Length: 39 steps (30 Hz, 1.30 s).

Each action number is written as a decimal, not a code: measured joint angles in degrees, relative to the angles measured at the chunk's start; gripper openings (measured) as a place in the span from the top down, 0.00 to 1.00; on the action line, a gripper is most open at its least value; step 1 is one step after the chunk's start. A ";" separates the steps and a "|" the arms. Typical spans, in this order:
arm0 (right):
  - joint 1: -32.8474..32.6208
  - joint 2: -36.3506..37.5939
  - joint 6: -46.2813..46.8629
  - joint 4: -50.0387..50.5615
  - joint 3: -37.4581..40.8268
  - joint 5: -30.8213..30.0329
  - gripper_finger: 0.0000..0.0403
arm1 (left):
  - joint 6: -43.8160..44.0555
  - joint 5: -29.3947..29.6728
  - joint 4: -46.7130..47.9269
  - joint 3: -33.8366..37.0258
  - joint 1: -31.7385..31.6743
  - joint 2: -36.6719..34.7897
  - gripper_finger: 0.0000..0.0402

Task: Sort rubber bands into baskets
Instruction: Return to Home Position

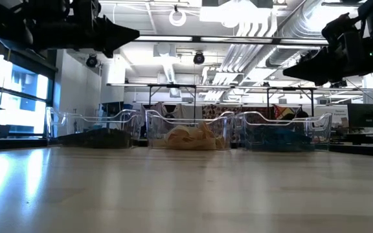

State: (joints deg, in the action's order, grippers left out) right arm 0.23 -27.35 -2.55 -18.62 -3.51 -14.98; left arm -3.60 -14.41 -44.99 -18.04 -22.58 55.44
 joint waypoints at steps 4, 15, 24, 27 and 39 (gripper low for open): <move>0.00 2.91 -0.42 2.41 0.00 -0.02 1.00 | -0.11 -0.59 -0.86 0.00 -0.63 1.33 1.00; 0.00 7.99 0.15 9.45 0.00 0.28 1.00 | 3.23 -0.80 -7.90 10.82 -3.17 -4.35 1.00; 0.00 12.65 1.62 14.70 0.00 0.41 1.00 | 5.72 -3.73 -4.44 16.49 -8.12 -16.40 1.00; 0.00 15.05 1.69 16.60 0.00 0.65 1.00 | 6.28 -4.83 -0.69 17.44 -9.90 -20.19 1.00; 0.05 26.77 -0.39 16.73 2.73 4.61 1.00 | 5.89 -9.40 13.44 17.42 -15.75 -36.62 1.00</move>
State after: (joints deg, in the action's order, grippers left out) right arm 0.28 -0.59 -2.93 -1.90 -0.78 -10.37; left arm 2.29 -23.82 -31.55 -0.62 -38.33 18.82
